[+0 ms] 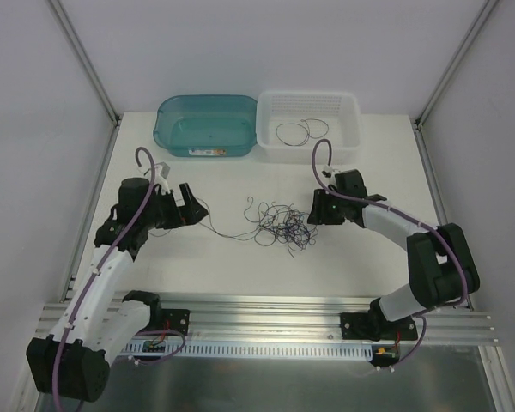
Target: Untangle the cables
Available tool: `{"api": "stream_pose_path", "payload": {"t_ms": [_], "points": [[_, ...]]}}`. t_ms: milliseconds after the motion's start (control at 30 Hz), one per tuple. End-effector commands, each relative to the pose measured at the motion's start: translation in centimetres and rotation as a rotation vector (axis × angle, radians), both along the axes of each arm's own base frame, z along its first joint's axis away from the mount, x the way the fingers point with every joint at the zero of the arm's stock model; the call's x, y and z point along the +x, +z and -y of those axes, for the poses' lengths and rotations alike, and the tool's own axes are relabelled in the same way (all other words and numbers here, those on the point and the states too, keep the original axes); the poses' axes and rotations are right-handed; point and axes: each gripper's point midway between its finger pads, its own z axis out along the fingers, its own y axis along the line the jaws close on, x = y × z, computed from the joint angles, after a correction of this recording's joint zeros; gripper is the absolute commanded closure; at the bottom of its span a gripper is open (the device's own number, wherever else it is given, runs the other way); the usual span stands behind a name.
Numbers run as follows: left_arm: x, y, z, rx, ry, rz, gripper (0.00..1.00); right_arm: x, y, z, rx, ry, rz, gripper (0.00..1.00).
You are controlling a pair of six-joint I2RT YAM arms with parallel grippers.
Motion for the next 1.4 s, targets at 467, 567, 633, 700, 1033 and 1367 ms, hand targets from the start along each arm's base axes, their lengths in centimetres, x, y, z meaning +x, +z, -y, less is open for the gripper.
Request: {"api": "stream_pose_path", "payload": {"t_ms": [467, 567, 633, 700, 1033, 1367], "points": [[-1.4, -0.9, 14.6, -0.071, -0.212, 0.014, 0.01, -4.4, 15.6, -7.8, 0.064, 0.128, 0.276, 0.99], [-1.4, -1.8, 16.4, -0.092, -0.214, 0.014, 0.01, -5.3, 17.1, -8.4, 0.061, 0.116, 0.306, 0.99], [-1.5, -1.7, 17.6, -0.115, -0.219, 0.028, 0.01, -6.1, 17.4, -9.2, 0.068, 0.138, 0.309, 0.99], [-1.4, -1.8, 18.9, -0.132, -0.233, 0.039, 0.01, -6.3, 17.5, -9.6, 0.070, 0.126, 0.311, 0.99], [-2.9, -5.5, 22.3, -0.191, -0.247, 0.013, 0.06, -7.6, 18.7, -13.0, 0.167, 0.098, 0.325, 0.99], [-2.4, -11.1, 21.1, -0.155, -0.082, -0.105, 0.51, -9.5, 21.1, -14.2, 0.287, 0.100, 0.316, 0.99]]}}
